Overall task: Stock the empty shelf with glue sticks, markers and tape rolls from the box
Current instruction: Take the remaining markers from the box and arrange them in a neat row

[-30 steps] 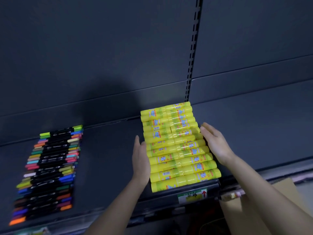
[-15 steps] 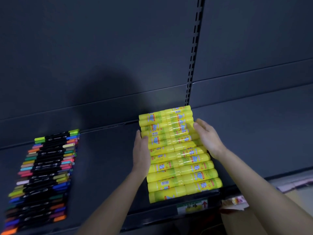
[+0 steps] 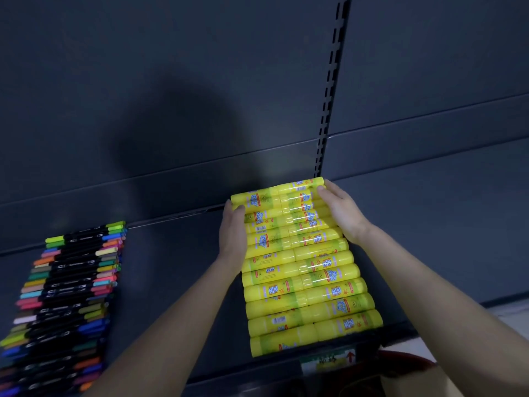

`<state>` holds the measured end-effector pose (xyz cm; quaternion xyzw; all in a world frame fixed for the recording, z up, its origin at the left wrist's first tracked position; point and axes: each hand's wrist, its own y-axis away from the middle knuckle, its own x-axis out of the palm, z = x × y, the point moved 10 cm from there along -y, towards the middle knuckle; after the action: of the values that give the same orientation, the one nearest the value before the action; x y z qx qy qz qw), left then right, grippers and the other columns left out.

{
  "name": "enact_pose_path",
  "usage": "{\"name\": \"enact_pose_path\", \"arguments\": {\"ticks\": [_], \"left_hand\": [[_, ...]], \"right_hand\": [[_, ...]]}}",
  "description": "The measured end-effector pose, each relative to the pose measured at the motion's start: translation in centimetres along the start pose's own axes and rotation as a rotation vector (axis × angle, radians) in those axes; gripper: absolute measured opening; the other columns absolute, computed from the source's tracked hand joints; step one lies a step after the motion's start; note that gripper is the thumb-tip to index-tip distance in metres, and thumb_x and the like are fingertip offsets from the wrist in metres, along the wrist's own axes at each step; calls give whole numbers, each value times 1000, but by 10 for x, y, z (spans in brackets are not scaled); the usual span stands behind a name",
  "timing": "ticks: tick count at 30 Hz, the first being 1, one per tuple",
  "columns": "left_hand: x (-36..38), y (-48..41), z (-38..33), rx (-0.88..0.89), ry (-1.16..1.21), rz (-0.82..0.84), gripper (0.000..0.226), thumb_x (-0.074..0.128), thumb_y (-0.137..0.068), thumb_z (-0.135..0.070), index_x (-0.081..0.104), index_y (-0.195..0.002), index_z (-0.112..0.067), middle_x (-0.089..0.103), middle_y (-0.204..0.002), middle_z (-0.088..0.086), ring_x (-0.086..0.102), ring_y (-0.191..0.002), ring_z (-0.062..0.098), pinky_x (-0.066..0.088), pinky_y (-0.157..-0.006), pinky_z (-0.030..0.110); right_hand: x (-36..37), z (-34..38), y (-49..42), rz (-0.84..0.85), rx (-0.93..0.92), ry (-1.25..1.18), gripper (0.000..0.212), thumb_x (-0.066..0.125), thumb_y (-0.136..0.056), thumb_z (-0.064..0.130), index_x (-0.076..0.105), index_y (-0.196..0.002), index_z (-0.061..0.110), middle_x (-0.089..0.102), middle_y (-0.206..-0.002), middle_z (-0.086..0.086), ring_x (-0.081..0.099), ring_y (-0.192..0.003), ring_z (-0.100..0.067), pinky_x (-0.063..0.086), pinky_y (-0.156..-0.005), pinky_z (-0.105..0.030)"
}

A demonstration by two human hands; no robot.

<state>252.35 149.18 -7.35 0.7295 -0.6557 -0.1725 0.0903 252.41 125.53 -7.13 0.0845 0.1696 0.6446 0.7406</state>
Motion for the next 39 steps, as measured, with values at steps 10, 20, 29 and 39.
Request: {"name": "enact_pose_path", "arguments": {"ticks": [10,20,29,39], "left_hand": [[-3,0,-3,40,45,-38,28,39,-84,-34,61,-101,-30,68,-95,-6,65,-94,19,47,-96,45],[-36,16,-19,59,-82,-38,60,43,-97,-32,22,-151,-19,28,-154,-7,28,-138,9,21,-104,23],[-81,48,-47,225,-228,-3,39,57,-92,-15,54,-130,-11,56,-128,-3,50,-111,6,35,-92,19],[-227,87,-32,370,-538,10,32,56,-90,-12,60,-122,-10,61,-124,0,55,-118,13,38,-95,18]], "right_hand": [[8,1,0,31,-24,-20,58,43,-101,31,19,-152,17,46,-141,3,52,-112,-12,43,-83,-20],[-11,17,17,-183,-106,64,51,47,-100,27,34,-146,11,49,-122,7,49,-104,-6,40,-72,0],[25,75,78,-281,-315,272,32,54,-95,16,59,-125,11,64,-121,-5,60,-104,-18,45,-87,-27],[202,60,157,-38,-318,418,10,61,-88,9,65,-87,18,64,-80,4,57,-72,-11,45,-73,-27]]}}
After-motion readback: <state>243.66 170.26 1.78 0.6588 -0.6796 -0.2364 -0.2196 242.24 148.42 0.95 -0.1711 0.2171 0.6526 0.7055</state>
